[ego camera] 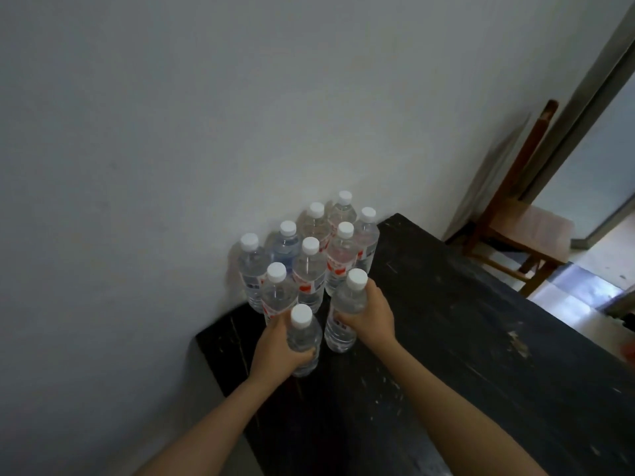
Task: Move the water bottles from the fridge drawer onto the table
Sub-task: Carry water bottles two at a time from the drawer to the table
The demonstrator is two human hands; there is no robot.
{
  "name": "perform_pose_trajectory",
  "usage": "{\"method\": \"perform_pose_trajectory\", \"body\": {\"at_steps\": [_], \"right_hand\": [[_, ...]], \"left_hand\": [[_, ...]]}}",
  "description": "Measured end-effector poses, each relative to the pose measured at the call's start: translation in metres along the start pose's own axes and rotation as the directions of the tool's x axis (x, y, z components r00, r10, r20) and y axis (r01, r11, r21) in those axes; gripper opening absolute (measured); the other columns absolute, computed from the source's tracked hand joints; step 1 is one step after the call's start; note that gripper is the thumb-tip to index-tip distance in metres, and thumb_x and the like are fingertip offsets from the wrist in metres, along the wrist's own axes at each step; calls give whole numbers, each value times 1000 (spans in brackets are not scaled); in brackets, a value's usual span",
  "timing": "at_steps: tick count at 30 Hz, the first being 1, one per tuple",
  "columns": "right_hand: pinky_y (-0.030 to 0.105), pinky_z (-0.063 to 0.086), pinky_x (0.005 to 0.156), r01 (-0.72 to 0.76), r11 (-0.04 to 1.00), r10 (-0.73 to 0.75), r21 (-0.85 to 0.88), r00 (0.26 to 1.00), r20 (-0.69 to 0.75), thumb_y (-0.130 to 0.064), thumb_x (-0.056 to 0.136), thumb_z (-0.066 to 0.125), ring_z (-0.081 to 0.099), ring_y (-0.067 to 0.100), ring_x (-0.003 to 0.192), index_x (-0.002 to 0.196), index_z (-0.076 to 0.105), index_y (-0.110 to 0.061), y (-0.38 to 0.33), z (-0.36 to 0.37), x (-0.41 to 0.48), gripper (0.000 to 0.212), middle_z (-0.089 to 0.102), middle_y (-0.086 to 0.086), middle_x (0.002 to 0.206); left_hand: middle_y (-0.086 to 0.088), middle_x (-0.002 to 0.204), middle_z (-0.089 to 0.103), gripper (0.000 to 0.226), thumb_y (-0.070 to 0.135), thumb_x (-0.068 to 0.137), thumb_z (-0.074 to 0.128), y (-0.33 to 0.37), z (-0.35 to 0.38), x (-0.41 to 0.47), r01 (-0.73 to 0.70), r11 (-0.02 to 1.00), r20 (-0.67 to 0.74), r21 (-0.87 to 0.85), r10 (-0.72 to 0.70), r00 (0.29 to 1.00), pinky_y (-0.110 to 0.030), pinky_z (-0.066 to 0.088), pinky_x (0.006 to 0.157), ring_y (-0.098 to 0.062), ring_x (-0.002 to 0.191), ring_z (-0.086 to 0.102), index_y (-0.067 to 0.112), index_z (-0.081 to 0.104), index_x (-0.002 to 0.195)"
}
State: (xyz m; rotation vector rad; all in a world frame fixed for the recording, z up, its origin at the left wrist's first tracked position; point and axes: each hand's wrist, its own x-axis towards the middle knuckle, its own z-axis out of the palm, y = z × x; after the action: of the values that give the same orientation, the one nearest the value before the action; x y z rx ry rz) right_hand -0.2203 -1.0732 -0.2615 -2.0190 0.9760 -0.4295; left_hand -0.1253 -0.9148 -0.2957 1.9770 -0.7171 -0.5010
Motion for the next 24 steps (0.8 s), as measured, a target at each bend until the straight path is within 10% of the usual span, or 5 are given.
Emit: {"method": "perform_pose_trajectory", "body": {"at_steps": [14,19,24], "right_hand": [[37,39,100,109,993,-114,39,980,162,-41,88,54,43,21,126,139,31,-28,-4,13,18,57,46,1,138],[51,41,101,48,998,-58,46,964,258,-75,71,46,45,23,126,140,10,-48,7,11,12,82,44,4,140],[42,26,110,-91,993,104,-76,974,199,-52,89,44,24,27,138,147,4,-29,6,-8,-24,74,22,11,151]], "left_hand": [[3,121,51,73,23,63,82,9,6,5,-20,999,-111,31,23,994,-25,39,87,-12,109,50,22,46,126],[-5,130,47,81,24,61,83,8,2,6,-40,998,-35,58,42,999,-35,43,97,-20,119,48,22,39,129],[-5,141,36,95,23,62,83,10,-8,-4,-89,993,21,81,88,996,-41,34,108,-21,131,35,23,27,139]]}}
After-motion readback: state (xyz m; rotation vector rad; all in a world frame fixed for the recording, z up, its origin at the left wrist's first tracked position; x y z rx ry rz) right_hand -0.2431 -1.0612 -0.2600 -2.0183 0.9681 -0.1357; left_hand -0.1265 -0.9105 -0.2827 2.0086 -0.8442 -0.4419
